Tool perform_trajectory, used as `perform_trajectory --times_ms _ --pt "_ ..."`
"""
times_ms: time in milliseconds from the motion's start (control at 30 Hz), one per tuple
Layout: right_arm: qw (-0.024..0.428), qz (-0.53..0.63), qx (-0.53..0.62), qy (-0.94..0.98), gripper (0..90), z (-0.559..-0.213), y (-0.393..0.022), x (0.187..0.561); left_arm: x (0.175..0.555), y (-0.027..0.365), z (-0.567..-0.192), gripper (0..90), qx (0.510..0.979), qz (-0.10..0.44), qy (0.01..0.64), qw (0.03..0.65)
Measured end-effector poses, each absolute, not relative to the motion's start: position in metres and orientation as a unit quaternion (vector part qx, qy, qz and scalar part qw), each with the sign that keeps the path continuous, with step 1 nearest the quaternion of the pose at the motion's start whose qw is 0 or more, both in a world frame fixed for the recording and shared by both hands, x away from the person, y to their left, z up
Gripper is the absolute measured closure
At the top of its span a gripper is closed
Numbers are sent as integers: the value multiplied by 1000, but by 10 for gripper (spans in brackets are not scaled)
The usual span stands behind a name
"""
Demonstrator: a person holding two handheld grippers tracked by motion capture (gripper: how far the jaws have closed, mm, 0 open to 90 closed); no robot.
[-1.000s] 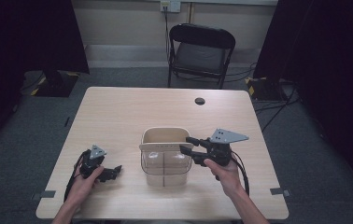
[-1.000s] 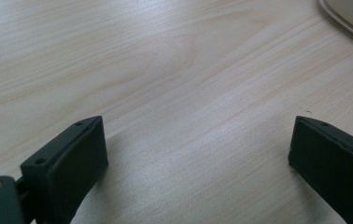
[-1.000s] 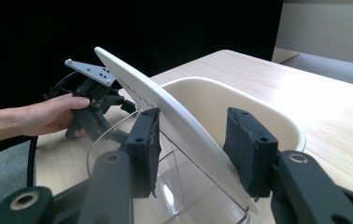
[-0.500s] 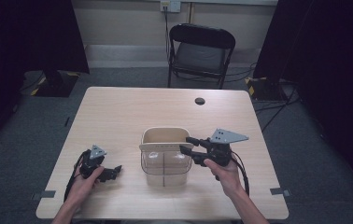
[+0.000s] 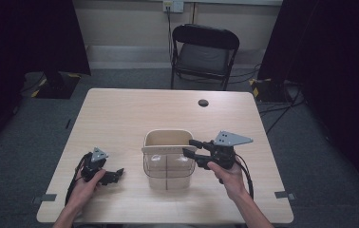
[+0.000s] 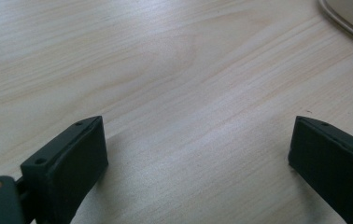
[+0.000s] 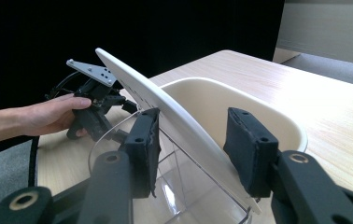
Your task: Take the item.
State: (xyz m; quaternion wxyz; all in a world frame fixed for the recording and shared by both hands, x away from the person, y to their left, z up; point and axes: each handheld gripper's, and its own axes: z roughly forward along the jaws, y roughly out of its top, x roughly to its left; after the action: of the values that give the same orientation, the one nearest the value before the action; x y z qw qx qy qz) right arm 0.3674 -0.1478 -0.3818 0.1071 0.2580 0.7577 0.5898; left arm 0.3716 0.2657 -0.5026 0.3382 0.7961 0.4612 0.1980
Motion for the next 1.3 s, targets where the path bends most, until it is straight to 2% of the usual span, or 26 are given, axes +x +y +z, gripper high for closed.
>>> perform_trajectory --times_ms 1300 --pt "109 590 256 758 549 -381 -146 368 372 266 -502 39 797 198 461 337"
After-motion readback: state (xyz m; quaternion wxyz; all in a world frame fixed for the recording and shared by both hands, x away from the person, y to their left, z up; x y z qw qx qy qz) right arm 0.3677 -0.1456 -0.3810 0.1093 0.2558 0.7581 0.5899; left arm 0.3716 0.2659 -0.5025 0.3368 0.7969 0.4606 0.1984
